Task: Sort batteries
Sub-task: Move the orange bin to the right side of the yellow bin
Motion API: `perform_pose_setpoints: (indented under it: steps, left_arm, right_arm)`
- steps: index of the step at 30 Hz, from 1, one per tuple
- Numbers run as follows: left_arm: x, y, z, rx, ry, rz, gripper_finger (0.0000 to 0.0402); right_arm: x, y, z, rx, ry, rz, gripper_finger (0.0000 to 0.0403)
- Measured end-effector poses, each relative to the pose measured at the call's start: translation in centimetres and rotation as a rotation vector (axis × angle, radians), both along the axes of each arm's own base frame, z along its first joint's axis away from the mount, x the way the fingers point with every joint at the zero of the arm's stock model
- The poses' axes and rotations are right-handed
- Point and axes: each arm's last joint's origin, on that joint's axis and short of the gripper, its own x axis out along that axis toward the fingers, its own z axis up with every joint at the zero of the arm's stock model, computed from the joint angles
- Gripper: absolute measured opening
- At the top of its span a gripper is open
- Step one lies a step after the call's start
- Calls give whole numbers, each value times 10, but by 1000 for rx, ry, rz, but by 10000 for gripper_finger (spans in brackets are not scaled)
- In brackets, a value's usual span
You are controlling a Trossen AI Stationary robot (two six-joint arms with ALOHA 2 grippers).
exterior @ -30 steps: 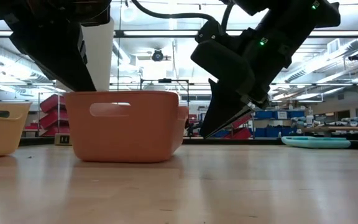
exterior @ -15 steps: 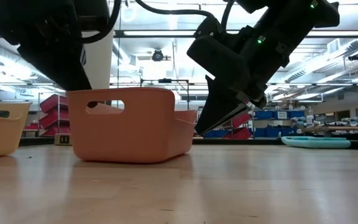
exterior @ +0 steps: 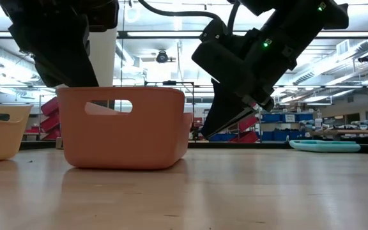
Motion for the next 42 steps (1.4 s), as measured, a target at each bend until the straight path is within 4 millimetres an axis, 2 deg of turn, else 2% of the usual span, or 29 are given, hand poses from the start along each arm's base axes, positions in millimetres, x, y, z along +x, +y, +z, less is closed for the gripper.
perform_pose_setpoints:
  steps: [9, 23, 27, 36, 42]
  left_arm:
    - [-5, -10, 0, -53, 16, -21, 2]
    - [-30, -45, 0, -164, 20, -30, 0]
    - [-32, -52, 7, -134, -32, -11, 0]
    - [-36, -59, 20, -41, -77, 8, 0]
    - [-41, -63, 36, 127, -121, 13, 0]
  right_arm:
    - [3, -9, 0, 0, -3, -26, 0]
    - [8, -12, 3, 17, -49, -37, 0]
    - [12, -9, 2, 40, -92, -28, 0]
    - [24, 11, -25, 96, -165, 53, 0]
    - [33, 15, -34, 135, -222, 117, 0]
